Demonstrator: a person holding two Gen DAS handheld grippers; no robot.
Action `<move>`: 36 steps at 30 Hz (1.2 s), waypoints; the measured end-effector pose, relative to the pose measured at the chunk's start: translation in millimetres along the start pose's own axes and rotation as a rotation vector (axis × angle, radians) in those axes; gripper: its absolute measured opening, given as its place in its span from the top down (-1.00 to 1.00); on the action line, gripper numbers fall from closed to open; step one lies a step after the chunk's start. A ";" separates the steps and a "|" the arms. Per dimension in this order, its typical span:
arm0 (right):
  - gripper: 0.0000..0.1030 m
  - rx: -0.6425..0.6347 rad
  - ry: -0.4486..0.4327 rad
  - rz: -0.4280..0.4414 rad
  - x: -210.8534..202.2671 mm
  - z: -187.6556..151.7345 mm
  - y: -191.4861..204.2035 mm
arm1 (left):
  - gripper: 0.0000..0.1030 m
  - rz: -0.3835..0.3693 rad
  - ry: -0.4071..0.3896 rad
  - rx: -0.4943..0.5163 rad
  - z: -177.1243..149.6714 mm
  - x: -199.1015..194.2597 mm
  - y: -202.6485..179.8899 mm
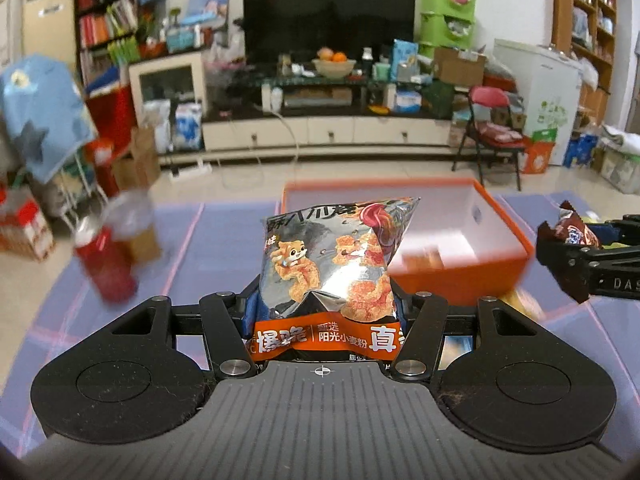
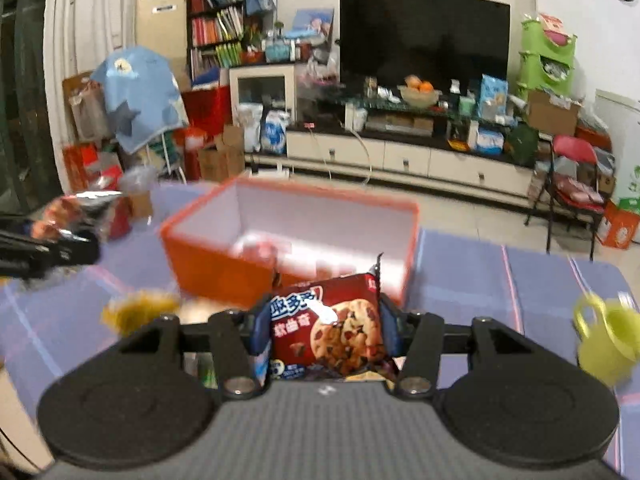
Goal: Organize snacks
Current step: 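Release the chip bag into the orange box while the right tool drops the cookie packet, then grasp the yellow chip bag with the left tool while the right tool grasps a striped bread packet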
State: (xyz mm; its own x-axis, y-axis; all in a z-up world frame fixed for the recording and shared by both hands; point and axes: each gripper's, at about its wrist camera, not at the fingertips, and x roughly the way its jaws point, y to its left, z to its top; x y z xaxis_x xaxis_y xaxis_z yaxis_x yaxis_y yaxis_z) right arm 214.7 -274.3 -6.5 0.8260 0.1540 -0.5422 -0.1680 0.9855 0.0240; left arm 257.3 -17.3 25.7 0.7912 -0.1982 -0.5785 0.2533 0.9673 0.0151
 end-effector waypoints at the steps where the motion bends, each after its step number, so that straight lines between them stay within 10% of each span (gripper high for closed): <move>1: -0.02 0.003 -0.009 -0.002 11.2 13.0 0.3 | 0.37 -0.007 -0.002 -0.004 13.2 14.0 -3.3; 7: -0.28 -0.012 0.039 -0.063 91.4 74.4 3.7 | 0.25 0.010 0.045 0.009 56.2 93.8 -18.7; 10: -0.37 -0.003 -0.003 -0.045 76.4 76.0 1.7 | -0.31 -0.035 -0.027 -0.001 44.8 61.2 -5.0; 15: -0.62 0.040 -0.119 -0.043 1.6 17.6 -3.0 | -0.29 0.023 -0.046 -0.080 -5.6 3.8 33.2; 18: -0.57 0.258 -0.070 0.067 -24.4 -36.4 -9.2 | -0.24 0.079 -0.016 -0.108 -40.5 -16.1 46.2; 22: -0.57 0.291 0.044 -0.015 -30.6 -79.2 2.7 | -0.25 0.112 0.019 -0.120 -74.9 -23.1 59.2; 28: -0.72 0.047 0.024 -0.115 -30.8 -87.9 27.4 | -0.31 0.099 0.073 -0.168 -95.1 -5.0 68.7; 36: -0.68 0.118 0.102 -0.141 -27.5 -102.1 25.6 | -0.35 0.090 0.109 -0.178 -79.5 46.9 52.6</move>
State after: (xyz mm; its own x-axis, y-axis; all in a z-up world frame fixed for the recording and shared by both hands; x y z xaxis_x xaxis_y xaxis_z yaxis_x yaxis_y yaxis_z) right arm 132.7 -260.6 -76.8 0.7770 0.0113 -0.6294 0.0148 0.9992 0.0362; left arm 263.5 37.0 -65.5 0.7391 -0.1011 -0.6660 0.0746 0.9949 -0.0683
